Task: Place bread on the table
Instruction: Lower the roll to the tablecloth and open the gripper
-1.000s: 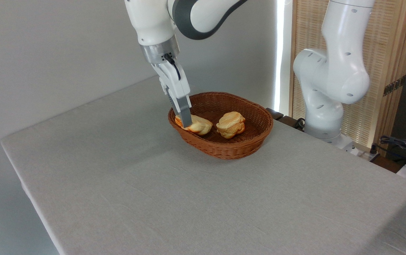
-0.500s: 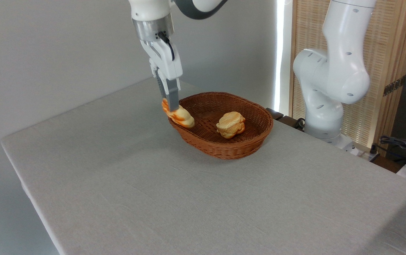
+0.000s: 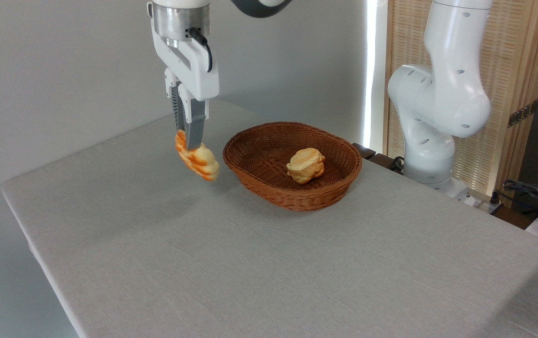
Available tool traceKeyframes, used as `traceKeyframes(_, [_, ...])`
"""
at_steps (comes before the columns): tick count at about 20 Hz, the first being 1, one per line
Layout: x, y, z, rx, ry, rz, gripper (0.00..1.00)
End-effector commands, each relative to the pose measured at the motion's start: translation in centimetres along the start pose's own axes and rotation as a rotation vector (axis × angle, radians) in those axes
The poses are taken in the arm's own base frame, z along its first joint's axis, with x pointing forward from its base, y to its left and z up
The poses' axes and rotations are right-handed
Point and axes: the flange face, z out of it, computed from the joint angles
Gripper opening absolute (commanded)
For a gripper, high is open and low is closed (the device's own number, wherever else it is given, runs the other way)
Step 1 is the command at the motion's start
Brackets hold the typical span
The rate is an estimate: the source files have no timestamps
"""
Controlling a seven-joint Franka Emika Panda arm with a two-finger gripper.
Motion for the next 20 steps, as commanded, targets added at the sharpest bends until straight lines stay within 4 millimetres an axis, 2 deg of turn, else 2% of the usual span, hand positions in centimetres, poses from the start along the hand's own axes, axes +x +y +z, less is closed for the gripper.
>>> traceKeyframes(1, [0.6, -0.6, -0.1, -0.001, 0.018, 0.004, 0.4])
traceKeyframes(2, [0.5, -0.7, 0.1, -0.003, 0.015, -0.001, 0.45])
traceKeyframes(4, [0.6, -0.8, 1.1, -0.016, -0.005, -0.005, 0.93])
traceKeyframes(5, [0.7, -1.0, 1.6, -0.018, -0.013, -0.007, 1.0])
traceKeyframes(9, [0.8, -1.3, 2.3, -0.013, -0.024, -0.004, 1.0])
traceKeyframes(14, [0.3, -2.6, 2.0, 0.016, -0.001, -0.025, 1.0])
traceKeyframes(18, [-0.1, -3.3, 1.5, 0.024, 0.01, -0.04, 1.0])
traceKeyframes(20, [-0.3, -4.0, 0.4, 0.038, 0.027, -0.051, 1.0])
